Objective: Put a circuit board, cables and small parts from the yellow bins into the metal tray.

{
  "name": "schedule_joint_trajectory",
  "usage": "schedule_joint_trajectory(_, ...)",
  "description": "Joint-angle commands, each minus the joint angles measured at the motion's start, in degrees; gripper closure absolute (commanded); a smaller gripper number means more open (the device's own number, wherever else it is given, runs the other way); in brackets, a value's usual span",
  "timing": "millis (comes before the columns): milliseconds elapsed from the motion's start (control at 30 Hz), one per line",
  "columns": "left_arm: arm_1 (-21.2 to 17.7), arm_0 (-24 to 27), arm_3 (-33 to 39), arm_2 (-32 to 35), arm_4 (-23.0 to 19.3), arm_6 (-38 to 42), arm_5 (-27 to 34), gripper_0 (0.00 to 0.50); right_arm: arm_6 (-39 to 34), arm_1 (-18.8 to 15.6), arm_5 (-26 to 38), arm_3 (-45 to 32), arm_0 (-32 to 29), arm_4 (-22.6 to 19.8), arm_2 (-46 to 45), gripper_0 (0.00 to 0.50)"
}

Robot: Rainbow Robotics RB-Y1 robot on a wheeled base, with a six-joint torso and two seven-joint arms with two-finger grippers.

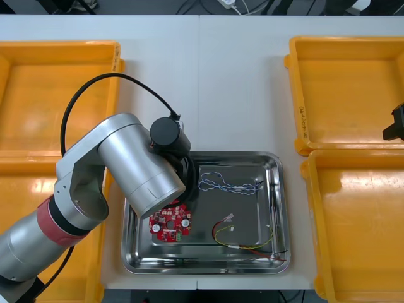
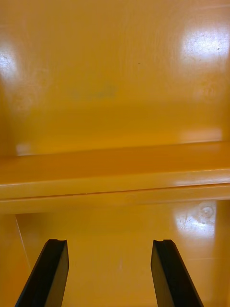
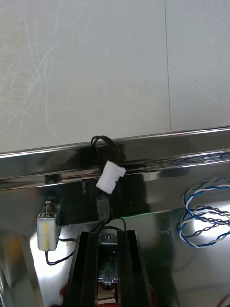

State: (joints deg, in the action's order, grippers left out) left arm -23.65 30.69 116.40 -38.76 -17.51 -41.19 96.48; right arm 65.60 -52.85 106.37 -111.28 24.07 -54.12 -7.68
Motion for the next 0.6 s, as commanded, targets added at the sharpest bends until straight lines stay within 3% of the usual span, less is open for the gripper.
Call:
schedule_joint_trajectory(33,-0.26,-0.54,0.58,-1.58,0.81,-0.82,-0.77,0.497,3.48,-2.61,-0.55,-0.34,-0.42,-0.37,-1.9,0.0)
schedule_joint_trajectory(200,-0.26,-0.63,0.58,-1.67,0.73,-0.73,-0.68,0.48,3.48,-2.69,-0.46,-0.34,-0.42,-0.55,-1.98,0.0)
schedule_joint_trajectory(300,-0.43,-0.81,0.67,-1.58,0.73,-0.64,-0.68,0.253,3.13,-2.69,-0.2,-0.34,-0.42,-0.55,-1.9,0.0)
schedule_joint_trajectory(333,-0.43,-0.9,0.67,-1.58,0.9,-0.73,-0.68,0.127,3.13,-2.69,-0.2,-0.34,-0.42,-0.55,-1.9,0.0)
schedule_joint_trajectory(400,-0.52,-0.9,0.67,-1.76,0.99,-0.64,-0.77,0.0,3.13,-2.69,-0.2,-0.34,-0.42,-0.55,-1.9,0.0)
schedule_joint_trajectory(600,-0.61,-0.9,0.67,-2.46,2.04,-0.47,-0.68,0.0,3.13,-2.69,-0.2,-0.34,-0.42,-0.55,-1.9,0.0)
